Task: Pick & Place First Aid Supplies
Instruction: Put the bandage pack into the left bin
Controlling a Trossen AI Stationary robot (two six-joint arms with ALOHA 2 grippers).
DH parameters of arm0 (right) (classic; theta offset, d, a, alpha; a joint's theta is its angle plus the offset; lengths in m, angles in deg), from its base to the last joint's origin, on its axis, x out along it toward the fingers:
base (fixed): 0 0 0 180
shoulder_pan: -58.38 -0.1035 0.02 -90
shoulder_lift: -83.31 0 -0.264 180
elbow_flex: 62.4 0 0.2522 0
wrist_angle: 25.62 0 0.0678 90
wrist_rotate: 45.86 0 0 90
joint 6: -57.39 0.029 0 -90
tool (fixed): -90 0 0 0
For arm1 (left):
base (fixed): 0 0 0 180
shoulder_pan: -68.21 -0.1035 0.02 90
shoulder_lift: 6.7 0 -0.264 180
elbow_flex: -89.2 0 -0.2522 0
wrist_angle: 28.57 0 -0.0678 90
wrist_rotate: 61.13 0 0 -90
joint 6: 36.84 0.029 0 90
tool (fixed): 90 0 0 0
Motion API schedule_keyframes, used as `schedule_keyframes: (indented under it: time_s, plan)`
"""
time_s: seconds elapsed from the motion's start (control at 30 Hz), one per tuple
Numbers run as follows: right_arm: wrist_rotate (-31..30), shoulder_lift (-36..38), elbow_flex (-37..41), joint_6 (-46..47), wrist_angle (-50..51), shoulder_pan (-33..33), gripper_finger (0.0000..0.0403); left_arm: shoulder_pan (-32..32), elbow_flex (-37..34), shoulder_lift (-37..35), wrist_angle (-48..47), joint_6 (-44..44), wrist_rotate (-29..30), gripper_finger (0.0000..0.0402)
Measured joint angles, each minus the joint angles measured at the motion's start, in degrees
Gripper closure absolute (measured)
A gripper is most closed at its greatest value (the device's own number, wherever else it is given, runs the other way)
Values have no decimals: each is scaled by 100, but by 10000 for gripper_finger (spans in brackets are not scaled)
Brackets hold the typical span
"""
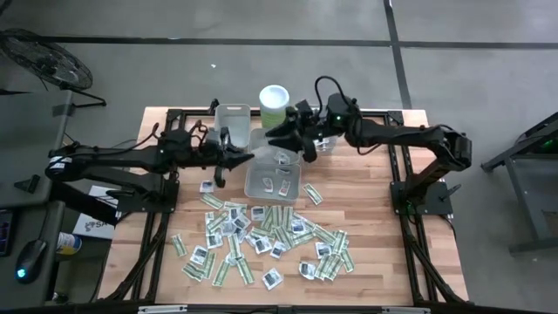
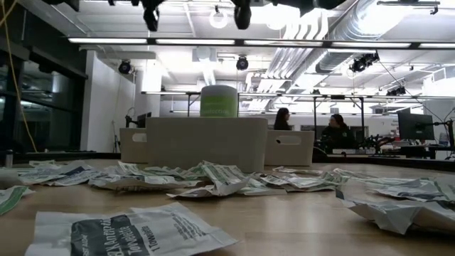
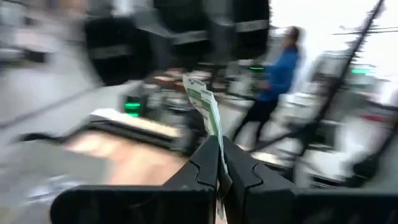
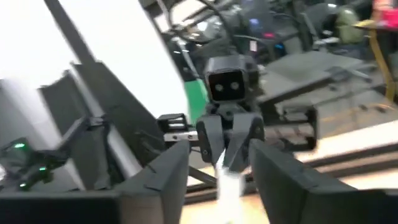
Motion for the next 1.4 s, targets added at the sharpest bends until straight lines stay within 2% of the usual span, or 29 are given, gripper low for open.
schedule_keyframes:
  time_s: [0.17, 0.27, 0.47, 0.77, 0.97, 1.23, 1.4]
  plan:
    - [-895, 411, 0, -444, 1178, 97, 204, -430, 0, -338, -1352, 195, 1499, 401]
    - [-1496, 627, -1, -686, 1853, 95, 202, -847, 0, -382, -2008, 302, 1914, 401]
    - [-2389, 862, -1, -807, 2705, 88, 202, -1852, -4, -31, -3032, 334, 1878, 401]
    - [-2723, 899, 0, -670, 3034, 88, 202, -2879, -7, 1046, -3131, 1108, 1393, 401]
    - [-2812, 899, -1, -658, 3195, 88, 202, -3193, -7, 1604, -3093, 1244, 1275, 401]
    - [-2854, 899, -1, -658, 3306, 88, 202, -3329, -7, 1912, -3083, 1423, 1122, 401]
    - [-2854, 898, -1, -658, 3324, 88, 202, -3311, -7, 1935, -3067, 1497, 1120, 373]
